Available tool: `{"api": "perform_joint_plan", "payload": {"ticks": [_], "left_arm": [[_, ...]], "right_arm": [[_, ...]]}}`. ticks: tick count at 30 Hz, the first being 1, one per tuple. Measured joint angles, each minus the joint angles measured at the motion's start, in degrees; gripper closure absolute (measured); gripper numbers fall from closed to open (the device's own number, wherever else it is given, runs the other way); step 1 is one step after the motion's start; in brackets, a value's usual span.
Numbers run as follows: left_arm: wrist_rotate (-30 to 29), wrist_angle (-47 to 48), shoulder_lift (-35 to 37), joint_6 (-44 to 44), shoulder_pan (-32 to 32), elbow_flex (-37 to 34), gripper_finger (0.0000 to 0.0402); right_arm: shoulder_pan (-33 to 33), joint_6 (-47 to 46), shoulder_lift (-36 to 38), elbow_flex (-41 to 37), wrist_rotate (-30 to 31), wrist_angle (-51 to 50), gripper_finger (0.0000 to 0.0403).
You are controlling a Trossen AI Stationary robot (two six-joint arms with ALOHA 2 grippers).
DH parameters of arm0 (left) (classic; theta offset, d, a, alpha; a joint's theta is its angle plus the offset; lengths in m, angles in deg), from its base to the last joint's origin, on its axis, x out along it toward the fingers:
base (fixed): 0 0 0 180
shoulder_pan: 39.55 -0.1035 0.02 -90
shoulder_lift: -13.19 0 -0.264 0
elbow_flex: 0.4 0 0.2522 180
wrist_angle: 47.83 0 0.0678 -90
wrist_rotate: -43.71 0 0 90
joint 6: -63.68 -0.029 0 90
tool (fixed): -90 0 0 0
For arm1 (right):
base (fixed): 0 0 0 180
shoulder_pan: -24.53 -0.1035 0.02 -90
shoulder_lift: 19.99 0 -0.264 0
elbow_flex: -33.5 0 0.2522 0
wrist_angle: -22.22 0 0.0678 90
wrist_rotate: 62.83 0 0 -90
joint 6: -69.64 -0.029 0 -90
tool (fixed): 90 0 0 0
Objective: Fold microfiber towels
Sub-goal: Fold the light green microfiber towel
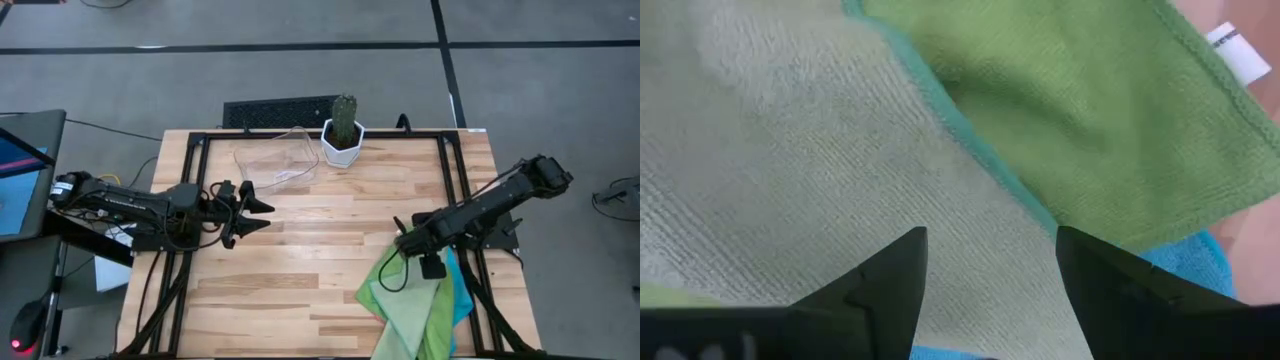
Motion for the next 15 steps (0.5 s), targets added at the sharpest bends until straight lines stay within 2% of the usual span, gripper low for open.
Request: {"api": "perform_joint_plan", "payload": {"ticks": [11, 15], "left_arm": [[0.0, 0.2, 0.0, 0.0, 0.0, 0.0, 0.0198], [0.0, 0.3, 0.0, 0.0, 0.0, 0.0, 0.0198]], "right_arm": [[0.8, 0.9, 0.0, 0.0, 1.6, 5.1, 0.0155], [0.8, 0.1, 0.0, -2.5, 1.4, 7.3, 0.0155]]}}
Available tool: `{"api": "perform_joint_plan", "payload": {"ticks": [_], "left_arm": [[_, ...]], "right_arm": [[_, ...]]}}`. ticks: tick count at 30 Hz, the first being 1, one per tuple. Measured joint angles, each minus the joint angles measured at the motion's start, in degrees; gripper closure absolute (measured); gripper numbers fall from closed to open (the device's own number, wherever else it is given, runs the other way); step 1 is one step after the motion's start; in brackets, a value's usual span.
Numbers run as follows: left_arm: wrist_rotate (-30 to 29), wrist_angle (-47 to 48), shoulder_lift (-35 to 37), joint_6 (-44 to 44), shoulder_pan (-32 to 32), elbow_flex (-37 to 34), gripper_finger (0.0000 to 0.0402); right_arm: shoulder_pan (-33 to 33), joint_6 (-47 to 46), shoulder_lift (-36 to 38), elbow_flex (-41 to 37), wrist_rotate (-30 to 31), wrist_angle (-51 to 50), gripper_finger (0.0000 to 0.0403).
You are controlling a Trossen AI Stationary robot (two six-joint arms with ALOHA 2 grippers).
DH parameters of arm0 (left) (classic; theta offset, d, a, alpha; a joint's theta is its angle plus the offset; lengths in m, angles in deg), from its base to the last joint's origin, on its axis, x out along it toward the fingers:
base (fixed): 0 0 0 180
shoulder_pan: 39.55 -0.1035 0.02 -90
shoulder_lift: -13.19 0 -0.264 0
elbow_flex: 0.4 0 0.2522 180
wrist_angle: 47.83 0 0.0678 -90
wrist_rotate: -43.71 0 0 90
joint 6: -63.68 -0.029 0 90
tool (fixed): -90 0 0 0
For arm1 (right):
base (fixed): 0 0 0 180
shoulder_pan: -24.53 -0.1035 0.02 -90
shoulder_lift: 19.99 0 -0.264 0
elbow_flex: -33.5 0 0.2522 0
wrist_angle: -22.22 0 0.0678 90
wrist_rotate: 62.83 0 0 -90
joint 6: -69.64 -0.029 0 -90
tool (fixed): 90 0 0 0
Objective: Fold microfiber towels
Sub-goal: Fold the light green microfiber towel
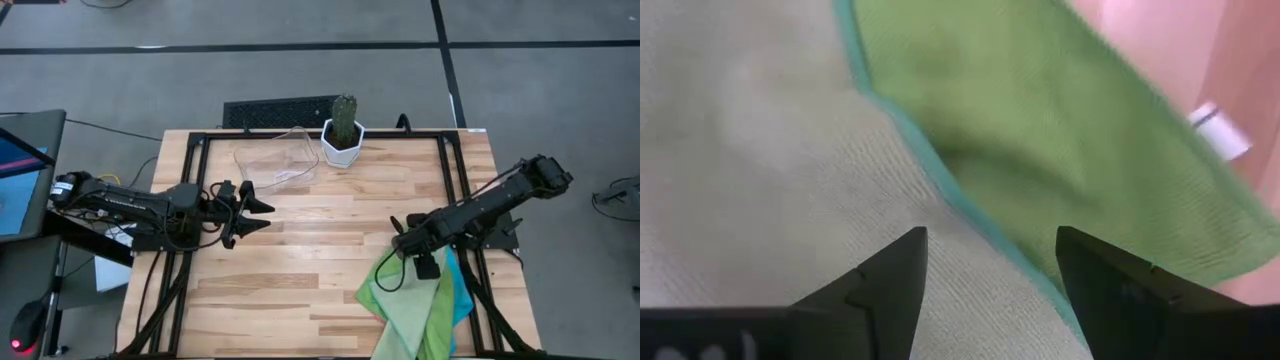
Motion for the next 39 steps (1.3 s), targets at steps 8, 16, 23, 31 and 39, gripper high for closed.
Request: {"api": "perform_joint_plan", "payload": {"ticks": [8, 16, 23, 31, 39], "left_arm": [[0.0, 0.0, 0.0, 0.0, 0.0, 0.0, 0.0198], [0.0, 0.0, 0.0, 0.0, 0.0, 0.0, 0.0198], [0.0, 0.0, 0.0, 0.0, 0.0, 0.0, 0.0198], [-0.1, 0.0, 0.0, 0.0, 0.0, 0.0, 0.0198], [-0.2, 0.0, 0.0, 0.0, 0.0, 0.0, 0.0198]], "right_arm": [[0.0, -3.3, 1.0, -2.9, -1.3, 2.1, 0.0155], [-0.1, -3.2, 2.8, -2.9, -1.4, 2.0, 0.0208], [-0.1, -3.2, 2.8, -2.9, -1.4, 2.9, 0.0301], [-0.1, -2.8, 2.8, -2.9, -3.7, 8.7, 0.0263], [-0.1, 0.6, 2.8, -2.9, -3.7, 8.0, 0.0172]]}}
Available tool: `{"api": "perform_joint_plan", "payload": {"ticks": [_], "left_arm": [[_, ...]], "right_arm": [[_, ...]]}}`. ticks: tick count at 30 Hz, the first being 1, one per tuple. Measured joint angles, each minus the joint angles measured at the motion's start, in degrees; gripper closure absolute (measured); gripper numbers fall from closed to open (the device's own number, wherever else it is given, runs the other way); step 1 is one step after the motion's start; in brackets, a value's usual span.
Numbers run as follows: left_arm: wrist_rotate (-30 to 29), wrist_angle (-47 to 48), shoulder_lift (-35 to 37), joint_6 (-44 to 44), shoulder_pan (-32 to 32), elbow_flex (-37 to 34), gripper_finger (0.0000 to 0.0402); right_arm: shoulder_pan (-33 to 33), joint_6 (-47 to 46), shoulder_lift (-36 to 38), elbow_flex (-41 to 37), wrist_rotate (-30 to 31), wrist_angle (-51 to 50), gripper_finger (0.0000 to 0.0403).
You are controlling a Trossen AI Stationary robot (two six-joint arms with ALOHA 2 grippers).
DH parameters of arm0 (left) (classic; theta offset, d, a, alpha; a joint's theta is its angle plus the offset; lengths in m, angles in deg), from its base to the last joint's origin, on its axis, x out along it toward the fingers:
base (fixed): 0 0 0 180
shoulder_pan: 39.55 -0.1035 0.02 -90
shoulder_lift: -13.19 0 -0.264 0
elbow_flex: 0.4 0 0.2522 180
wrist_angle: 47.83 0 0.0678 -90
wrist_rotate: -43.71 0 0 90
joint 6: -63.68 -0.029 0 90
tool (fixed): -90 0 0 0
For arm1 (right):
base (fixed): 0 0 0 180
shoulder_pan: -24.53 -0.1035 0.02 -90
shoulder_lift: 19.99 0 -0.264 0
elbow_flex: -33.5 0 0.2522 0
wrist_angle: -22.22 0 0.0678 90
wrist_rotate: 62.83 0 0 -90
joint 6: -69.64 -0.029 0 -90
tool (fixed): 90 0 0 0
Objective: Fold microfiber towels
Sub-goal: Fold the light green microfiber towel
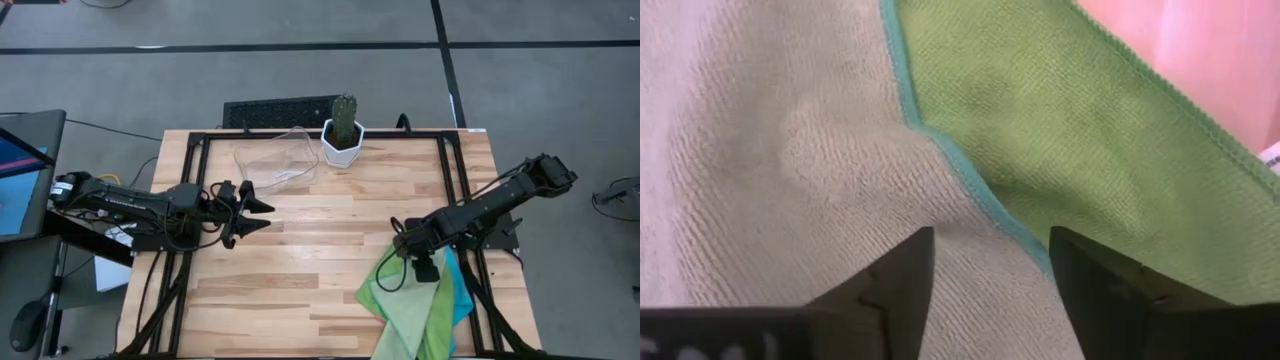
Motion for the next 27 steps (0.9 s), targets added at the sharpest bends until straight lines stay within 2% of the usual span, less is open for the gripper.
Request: {"api": "perform_joint_plan", "payload": {"ticks": [4, 18, 21, 25, 27], "left_arm": [[0.0, 0.0, 0.0, 0.0, 0.0, 0.0, 0.0198], [0.2, 0.0, 0.0, 0.0, 0.0, 0.0, 0.0198], [0.2, -0.1, 0.0, 0.0, 0.0, 0.0, 0.0198], [0.2, -0.1, 0.0, 0.0, 0.0, 0.0, 0.0198], [0.2, -0.1, 0.0, 0.0, 0.0, 0.0, 0.0198]], "right_arm": [[0.0, 1.1, 0.0, 0.0, -0.3, 0.6, 0.0177], [-2.0, 0.6, -1.0, 0.0, -1.1, 1.9, 0.0256], [-1.8, 0.2, -0.5, 0.0, -1.1, 1.8, 0.0294], [-1.8, -0.9, -0.4, 0.0, -3.9, 1.7, 0.0375], [-1.9, -1.6, -0.4, 0.0, -5.2, 1.6, 0.0388]]}}
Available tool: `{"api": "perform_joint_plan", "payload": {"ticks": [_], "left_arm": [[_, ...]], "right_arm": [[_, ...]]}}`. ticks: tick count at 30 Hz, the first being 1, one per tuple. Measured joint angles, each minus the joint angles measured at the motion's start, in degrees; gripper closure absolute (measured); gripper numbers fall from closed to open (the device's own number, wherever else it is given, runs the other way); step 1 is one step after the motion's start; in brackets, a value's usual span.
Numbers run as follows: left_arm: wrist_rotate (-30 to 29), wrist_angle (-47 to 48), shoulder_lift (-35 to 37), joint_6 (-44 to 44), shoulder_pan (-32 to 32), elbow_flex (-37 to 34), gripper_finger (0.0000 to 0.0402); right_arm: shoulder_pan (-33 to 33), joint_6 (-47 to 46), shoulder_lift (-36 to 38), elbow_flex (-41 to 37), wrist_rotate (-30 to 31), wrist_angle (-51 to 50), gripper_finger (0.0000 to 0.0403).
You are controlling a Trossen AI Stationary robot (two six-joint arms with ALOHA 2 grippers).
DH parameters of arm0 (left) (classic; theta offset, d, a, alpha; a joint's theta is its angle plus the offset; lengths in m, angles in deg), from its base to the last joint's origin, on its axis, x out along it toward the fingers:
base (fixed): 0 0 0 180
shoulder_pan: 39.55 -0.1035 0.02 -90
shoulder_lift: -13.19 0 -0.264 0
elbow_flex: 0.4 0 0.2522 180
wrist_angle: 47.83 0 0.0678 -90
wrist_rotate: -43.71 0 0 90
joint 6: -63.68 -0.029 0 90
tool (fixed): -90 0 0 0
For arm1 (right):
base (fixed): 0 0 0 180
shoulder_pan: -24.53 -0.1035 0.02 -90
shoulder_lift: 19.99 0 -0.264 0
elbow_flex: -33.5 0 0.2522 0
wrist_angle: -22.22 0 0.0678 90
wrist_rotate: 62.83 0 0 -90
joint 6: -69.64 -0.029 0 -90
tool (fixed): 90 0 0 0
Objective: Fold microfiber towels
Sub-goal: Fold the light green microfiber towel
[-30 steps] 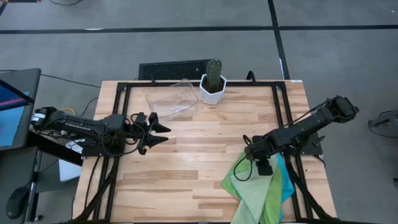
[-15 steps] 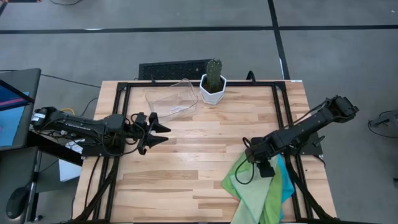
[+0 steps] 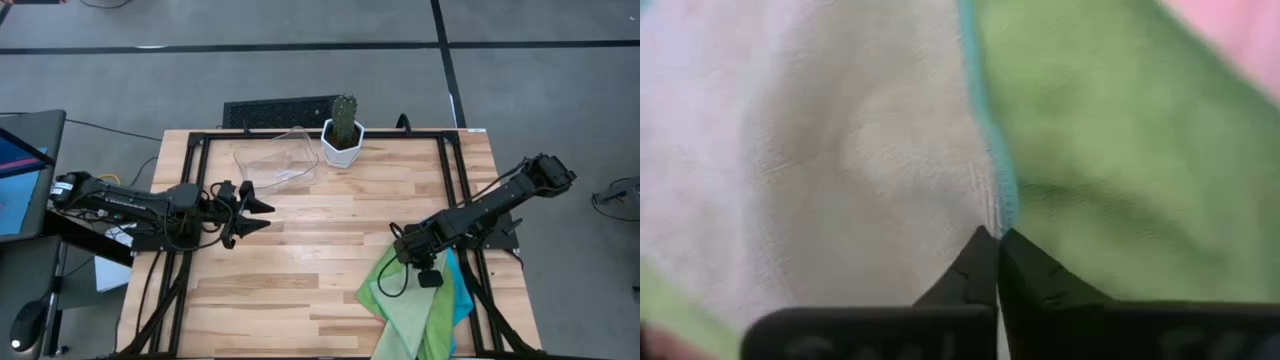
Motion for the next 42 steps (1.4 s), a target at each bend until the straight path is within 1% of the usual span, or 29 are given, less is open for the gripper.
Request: {"api": "perform_joint_plan", "payload": {"ticks": [3, 8, 12, 15, 20, 22, 25, 27, 30, 32, 34, 36, 38, 40, 42], "left_arm": [[-0.1, 0.0, 0.0, 0.0, 0.0, 0.0, 0.0198], [-0.4, -0.1, -1.0, 0.1, 0.0, 0.0, 0.0198], [-0.4, -0.7, -3.6, 0.0, 0.0, 0.0, 0.0198], [-0.4, -2.3, -6.4, 0.0, 0.0, 0.0, 0.0198], [0.9, -6.7, -12.0, -0.2, 0.0, 0.0, 0.0198], [1.0, -8.5, -14.3, -0.2, 0.0, 0.0, 0.0198], [1.1, -11.9, -18.2, -0.2, 0.0, 0.0, 0.0198], [1.8, -14.2, -20.8, -0.1, 0.1, 0.0, 0.0198], [3.2, -19.9, -25.7, -0.1, 0.1, 0.0, 0.0197], [4.1, -23.2, -28.6, 0.0, 0.1, 0.0, 0.0193], [4.6, -26.1, -31.8, -0.1, 0.2, 0.7, 0.0185], [5.5, -26.8, -34.1, -0.1, 0.2, 1.4, 0.0173], [6.1, -27.2, -37.2, -0.4, 0.2, 3.8, 0.0159], [7.6, -26.8, -39.1, -0.5, 0.2, 5.0, 0.0147], [8.8, -27.2, -42.5, -0.6, 0.2, 8.1, 0.0139]], "right_arm": [[0.0, -2.2, 0.0, 1.2, 0.1, -0.7, 0.0382], [0.2, -1.2, 0.0, 6.4, 0.8, -1.9, 0.0395], [1.2, -0.4, 0.0, 11.3, 5.0, -1.8, 0.0389], [2.1, 1.7, 0.0, 14.2, 7.5, -1.2, 0.0393], [4.4, 4.9, 0.0, 17.0, 13.1, -0.9, 0.0394], [5.6, 5.8, -0.4, 17.1, 14.3, 0.0, 0.0391], [7.5, 7.5, -0.6, 17.1, 14.4, 1.2, 0.039], [8.7, 8.6, -1.9, 17.2, 14.4, 3.7, 0.0391], [9.8, 10.5, -2.8, 17.1, 13.8, 6.0, 0.0392], [9.9, 11.5, -4.3, 17.8, 13.2, 10.2, 0.039], [9.8, 12.7, -5.4, 18.4, 12.1, 9.4, 0.0389], [9.5, 13.6, -7.5, 21.3, 11.9, 11.7, 0.039], [9.0, 15.1, -8.4, 23.4, 11.9, 10.2, 0.039], [8.4, 17.2, -10.5, 26.4, 11.9, 11.0, 0.039], [7.8, 19.4, -12.0, 28.8, 11.9, 10.6, 0.0388]]}}
